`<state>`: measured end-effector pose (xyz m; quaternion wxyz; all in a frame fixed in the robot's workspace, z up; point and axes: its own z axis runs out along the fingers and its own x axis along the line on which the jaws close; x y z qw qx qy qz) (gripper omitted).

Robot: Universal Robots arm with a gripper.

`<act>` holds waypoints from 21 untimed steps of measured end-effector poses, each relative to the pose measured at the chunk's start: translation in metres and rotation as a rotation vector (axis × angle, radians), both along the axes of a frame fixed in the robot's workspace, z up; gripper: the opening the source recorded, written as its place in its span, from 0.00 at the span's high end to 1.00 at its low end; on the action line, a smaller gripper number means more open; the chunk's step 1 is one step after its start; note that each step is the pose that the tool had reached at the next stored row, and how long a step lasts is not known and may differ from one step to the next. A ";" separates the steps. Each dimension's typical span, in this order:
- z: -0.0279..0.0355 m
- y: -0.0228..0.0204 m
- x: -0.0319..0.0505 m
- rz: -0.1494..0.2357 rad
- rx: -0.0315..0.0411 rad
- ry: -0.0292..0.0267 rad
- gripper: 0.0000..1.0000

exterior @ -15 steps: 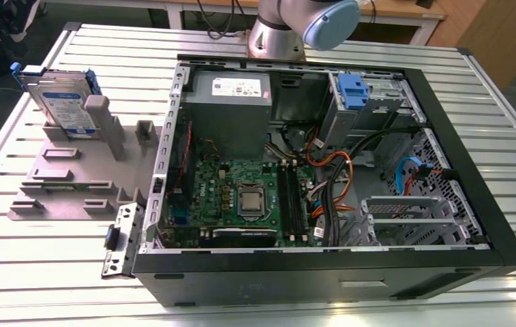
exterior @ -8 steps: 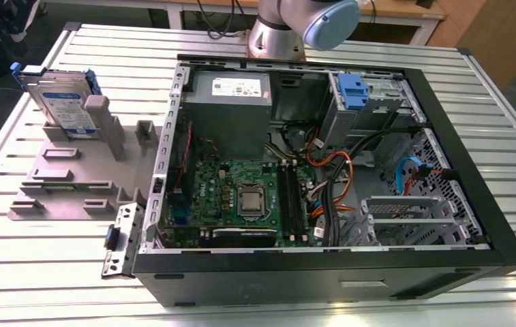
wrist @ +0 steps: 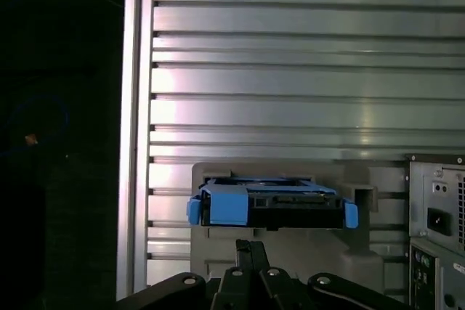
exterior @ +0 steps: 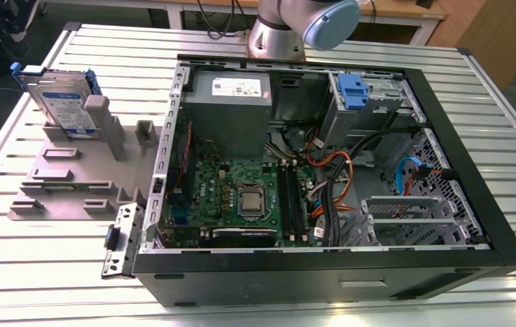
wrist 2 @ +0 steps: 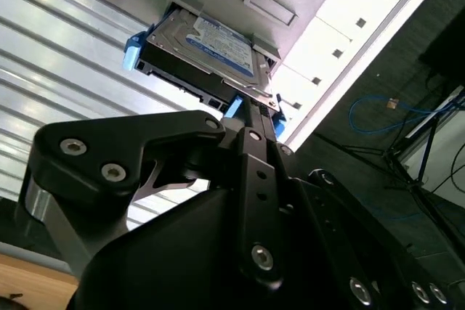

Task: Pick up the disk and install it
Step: 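Pick up the disk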

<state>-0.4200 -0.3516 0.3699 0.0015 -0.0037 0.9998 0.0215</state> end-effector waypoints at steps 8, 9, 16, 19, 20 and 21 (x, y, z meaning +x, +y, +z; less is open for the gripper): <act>0.0000 0.0000 0.0000 0.109 0.0000 0.0000 0.89; 0.0000 0.0000 0.0000 0.123 0.0000 0.0000 0.89; 0.0000 0.0000 0.0000 0.198 0.0000 0.0000 0.89; 0.0000 0.0000 0.0000 0.199 0.0000 0.0000 0.89; 0.0000 0.0000 0.0000 0.199 0.0000 0.0000 0.89; 0.0000 0.0000 0.0000 0.199 0.0000 0.0000 0.89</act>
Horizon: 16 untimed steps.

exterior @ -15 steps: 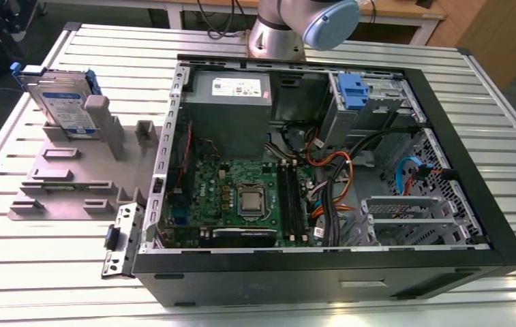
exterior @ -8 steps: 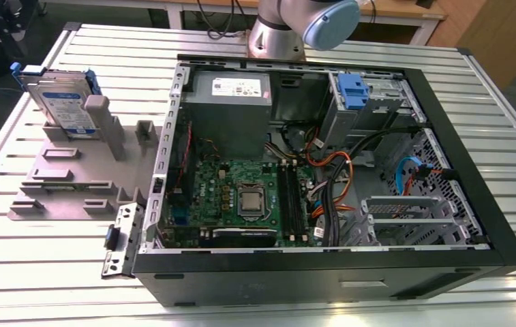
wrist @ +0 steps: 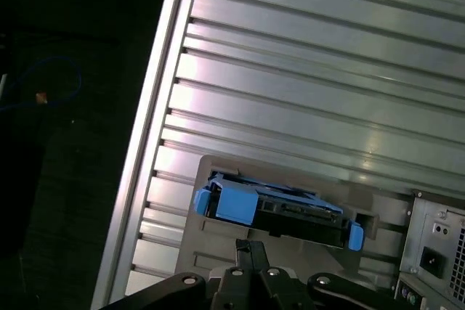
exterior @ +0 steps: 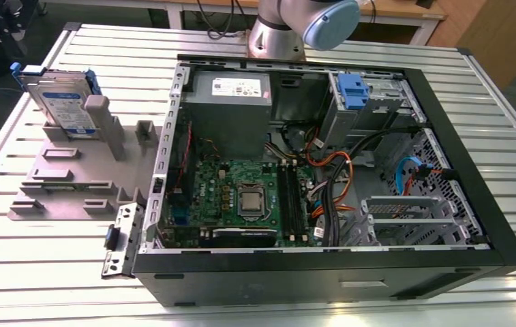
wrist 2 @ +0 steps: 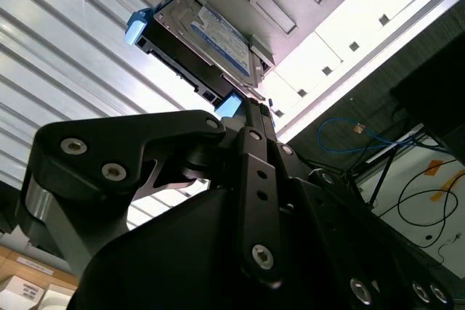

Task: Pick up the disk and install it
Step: 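Pick up the disk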

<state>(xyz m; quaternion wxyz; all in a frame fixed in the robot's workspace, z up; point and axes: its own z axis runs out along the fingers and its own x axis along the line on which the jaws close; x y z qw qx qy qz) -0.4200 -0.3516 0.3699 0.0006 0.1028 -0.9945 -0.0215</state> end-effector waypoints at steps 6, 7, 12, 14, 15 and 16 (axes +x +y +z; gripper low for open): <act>0.0000 0.0000 0.0000 0.000 0.0000 -0.0001 0.89; 0.0000 0.0000 0.0000 0.000 0.0000 0.0000 0.89; 0.0000 0.0000 0.0000 0.016 0.0000 0.0000 0.89; 0.0000 0.0000 0.0000 0.033 0.0000 0.0000 0.89; 0.0000 0.0000 0.0000 0.044 0.0000 0.0000 0.89; 0.0000 0.0000 0.0000 0.056 0.0000 0.0000 0.89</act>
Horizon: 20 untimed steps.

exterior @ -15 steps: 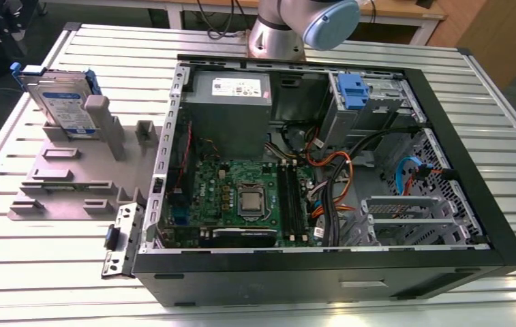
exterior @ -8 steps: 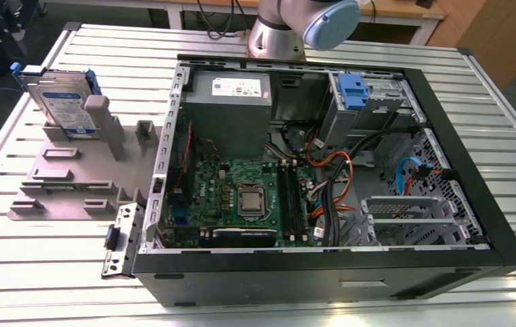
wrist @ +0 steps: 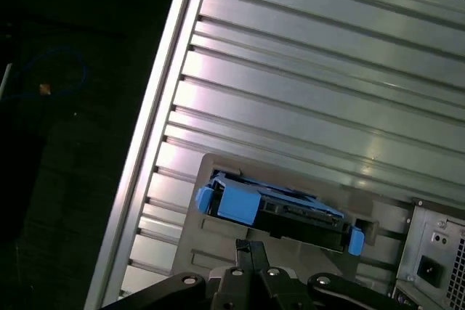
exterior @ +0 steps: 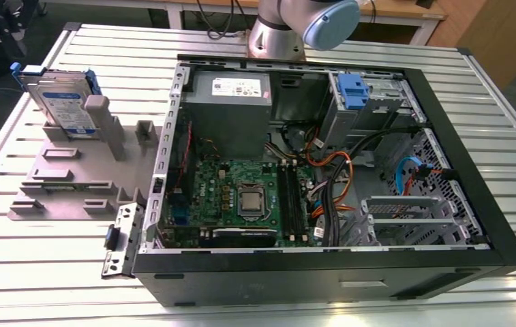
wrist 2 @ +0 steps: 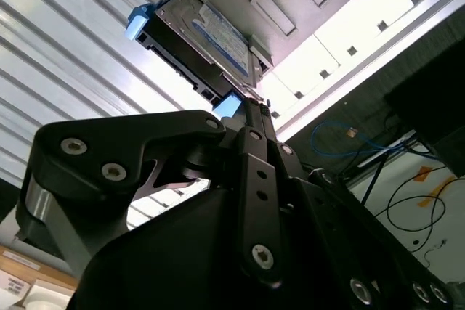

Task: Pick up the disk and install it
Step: 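Pick up the disk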

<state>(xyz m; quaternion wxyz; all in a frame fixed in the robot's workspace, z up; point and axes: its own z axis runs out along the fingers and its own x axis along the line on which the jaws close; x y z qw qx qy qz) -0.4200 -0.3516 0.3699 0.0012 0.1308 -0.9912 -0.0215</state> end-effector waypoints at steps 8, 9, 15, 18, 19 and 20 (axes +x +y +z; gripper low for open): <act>0.0000 0.0000 0.0000 0.110 0.0000 0.0000 0.89; 0.0000 0.0000 0.0000 0.123 0.0000 0.0000 0.89; -0.0001 0.0000 0.0000 0.203 0.0000 0.0000 0.89; -0.0002 0.0000 0.0000 0.242 0.0000 0.0000 0.89; -0.0002 0.0000 0.0000 0.255 0.0000 0.0000 0.89; -0.0002 0.0000 0.0000 0.267 0.0000 0.0000 0.89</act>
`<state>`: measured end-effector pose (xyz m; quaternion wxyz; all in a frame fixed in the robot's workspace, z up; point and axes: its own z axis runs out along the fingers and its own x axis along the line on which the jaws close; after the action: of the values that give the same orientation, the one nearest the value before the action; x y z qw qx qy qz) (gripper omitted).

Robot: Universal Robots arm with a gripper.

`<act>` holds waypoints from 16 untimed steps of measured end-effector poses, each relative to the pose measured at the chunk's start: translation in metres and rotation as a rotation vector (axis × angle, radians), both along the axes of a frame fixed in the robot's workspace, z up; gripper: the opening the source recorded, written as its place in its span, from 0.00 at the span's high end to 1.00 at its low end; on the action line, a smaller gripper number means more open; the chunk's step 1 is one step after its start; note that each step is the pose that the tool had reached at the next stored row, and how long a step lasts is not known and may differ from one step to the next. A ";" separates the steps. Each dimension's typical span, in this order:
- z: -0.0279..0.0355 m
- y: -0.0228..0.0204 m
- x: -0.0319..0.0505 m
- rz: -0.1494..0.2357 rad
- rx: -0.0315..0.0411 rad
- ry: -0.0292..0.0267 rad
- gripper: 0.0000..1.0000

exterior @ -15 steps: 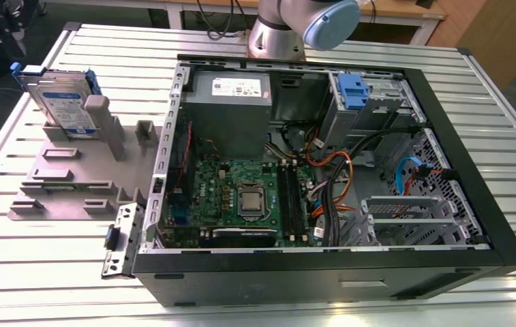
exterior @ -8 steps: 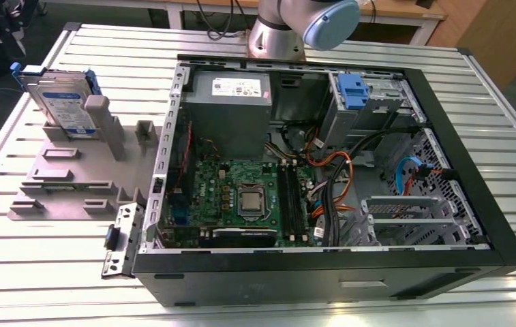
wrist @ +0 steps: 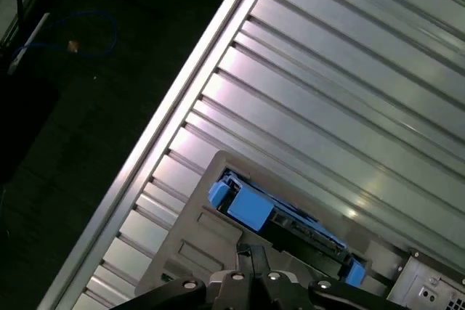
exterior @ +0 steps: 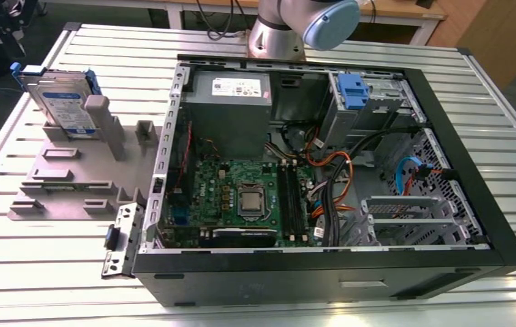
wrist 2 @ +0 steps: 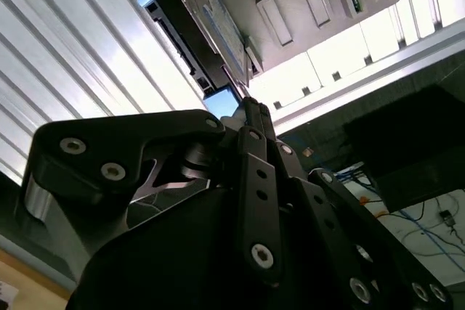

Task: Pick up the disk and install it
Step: 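Pick up the disk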

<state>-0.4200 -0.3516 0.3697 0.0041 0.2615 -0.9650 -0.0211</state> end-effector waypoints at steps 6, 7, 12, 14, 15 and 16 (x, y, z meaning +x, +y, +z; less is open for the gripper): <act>-0.0001 0.0000 0.0000 0.073 0.0000 0.0000 0.89; -0.0001 0.0000 0.0000 0.086 0.0000 0.0000 0.89; -0.0002 0.0000 0.0000 0.148 0.0000 0.0000 0.89; -0.0002 0.0000 0.0000 0.171 0.0000 0.0000 0.89; -0.0002 0.0000 0.0000 0.183 0.0001 0.0000 0.89; -0.0002 0.0000 0.0000 0.194 0.0000 0.0000 0.89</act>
<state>-0.4200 -0.3516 0.3694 0.0061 0.3537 -0.9351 -0.0206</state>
